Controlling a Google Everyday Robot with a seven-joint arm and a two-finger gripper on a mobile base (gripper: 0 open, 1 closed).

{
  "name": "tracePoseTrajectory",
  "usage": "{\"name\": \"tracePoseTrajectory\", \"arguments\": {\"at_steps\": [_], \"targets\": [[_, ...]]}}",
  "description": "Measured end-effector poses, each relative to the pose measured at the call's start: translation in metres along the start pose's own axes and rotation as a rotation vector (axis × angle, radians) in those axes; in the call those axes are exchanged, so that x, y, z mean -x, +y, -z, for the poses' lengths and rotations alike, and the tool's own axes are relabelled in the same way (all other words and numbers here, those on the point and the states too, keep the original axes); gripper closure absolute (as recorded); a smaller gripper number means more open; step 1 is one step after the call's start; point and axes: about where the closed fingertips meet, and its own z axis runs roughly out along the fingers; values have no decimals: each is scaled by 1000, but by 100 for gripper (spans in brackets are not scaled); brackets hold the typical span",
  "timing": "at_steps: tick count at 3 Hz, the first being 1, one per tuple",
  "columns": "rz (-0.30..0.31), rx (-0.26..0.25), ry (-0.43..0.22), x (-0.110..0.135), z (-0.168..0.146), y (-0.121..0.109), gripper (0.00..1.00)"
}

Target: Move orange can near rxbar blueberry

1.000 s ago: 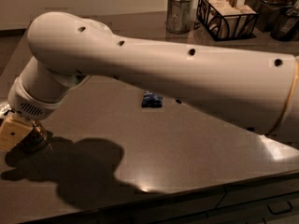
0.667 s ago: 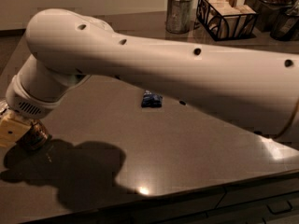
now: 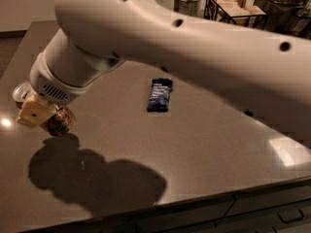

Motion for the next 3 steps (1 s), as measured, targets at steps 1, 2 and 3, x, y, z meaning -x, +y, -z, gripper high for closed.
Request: {"name": "tracePoseTrajectory", "arguments": {"at_steps": [1,2,3], "targets": [[-28,-62,-18,-14,32,-19,100],[-86,-106,-57,-45,54,-47,100],[-115,-126,-81,-62,62,-64,100]]}}
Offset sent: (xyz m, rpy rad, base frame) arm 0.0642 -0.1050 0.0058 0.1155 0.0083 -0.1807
